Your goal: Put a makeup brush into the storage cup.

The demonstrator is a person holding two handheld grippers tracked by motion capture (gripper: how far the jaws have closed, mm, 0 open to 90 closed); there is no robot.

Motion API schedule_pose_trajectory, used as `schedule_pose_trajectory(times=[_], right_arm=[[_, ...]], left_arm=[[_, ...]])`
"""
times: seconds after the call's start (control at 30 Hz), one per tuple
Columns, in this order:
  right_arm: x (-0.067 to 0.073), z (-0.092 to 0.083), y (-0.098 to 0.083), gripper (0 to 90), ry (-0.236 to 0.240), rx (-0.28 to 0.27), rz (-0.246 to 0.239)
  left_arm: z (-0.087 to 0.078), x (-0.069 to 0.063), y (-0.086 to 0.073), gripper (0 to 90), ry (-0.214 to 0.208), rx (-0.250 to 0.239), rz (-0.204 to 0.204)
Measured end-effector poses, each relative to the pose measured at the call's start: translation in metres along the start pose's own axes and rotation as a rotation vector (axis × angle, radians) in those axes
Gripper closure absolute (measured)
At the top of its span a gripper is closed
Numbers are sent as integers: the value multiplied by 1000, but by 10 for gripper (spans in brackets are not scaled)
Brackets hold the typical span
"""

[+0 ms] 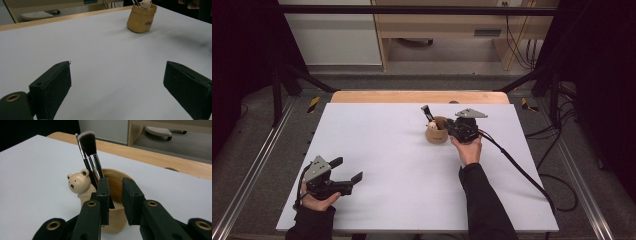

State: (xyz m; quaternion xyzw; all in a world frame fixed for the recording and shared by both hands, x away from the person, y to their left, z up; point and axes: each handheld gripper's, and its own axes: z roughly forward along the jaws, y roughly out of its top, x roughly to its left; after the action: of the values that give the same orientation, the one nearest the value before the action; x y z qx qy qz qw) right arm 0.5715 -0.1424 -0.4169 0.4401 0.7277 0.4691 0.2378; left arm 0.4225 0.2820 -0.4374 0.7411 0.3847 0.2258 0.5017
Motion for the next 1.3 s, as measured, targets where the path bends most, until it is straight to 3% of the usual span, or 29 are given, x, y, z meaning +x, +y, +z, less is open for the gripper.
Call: schedule_pose_trajectory(times=[0.33, 0.6, 1.3], right_arm=[[1, -32, -1, 637, 45, -44, 6], [1, -54, -7, 490, 76, -56, -5], [0, -93, -28, 231, 107, -87, -6]], left_arm=[[0, 0, 0, 70, 1, 0, 0], [0, 0, 0, 66, -2, 3, -4], [0, 1, -1, 63, 3, 2, 1]])
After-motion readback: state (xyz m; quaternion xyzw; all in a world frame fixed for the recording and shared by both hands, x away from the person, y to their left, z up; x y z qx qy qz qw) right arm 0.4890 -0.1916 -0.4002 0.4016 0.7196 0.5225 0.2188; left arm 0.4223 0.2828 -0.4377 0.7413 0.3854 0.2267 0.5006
